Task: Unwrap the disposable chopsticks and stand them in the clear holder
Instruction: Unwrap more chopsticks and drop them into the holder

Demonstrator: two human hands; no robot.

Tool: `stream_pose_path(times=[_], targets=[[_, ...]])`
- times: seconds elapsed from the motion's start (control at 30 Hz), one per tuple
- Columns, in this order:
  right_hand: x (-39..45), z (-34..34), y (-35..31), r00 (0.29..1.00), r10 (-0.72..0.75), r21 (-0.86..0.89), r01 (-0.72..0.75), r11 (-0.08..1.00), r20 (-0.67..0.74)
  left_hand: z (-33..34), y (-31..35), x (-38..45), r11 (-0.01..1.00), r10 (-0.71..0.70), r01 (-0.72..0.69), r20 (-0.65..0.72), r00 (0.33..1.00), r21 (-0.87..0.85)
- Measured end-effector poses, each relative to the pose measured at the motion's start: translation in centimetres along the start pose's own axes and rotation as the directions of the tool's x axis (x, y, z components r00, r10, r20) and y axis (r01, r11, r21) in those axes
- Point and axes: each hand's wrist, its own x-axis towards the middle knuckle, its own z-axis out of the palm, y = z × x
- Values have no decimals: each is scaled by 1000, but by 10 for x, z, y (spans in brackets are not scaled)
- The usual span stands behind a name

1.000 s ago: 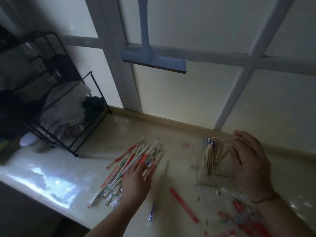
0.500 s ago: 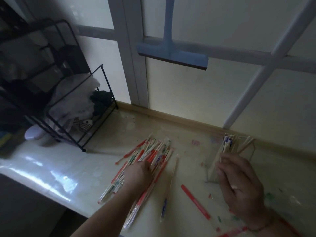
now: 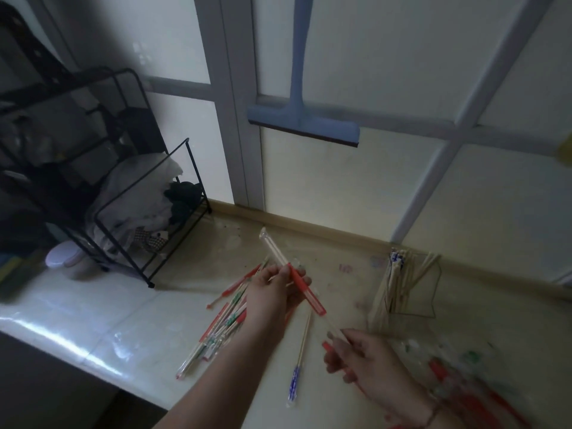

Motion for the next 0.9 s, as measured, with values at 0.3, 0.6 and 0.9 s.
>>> stream_pose_path(times=[0.3,0.6,0.9], targets=[[-42,-24,-10,988,108,225,-130,966,108,19,6,-8,999,14,-14,9,1000,-46],[-52,-38,-5,993,66,242,-87,966,93,39,-11,-29,997,59,-60,26,998,42],[-55,-35,1,995,70,279,-87,956,72,41,-19,-34,997,67,-67,21,998,36]])
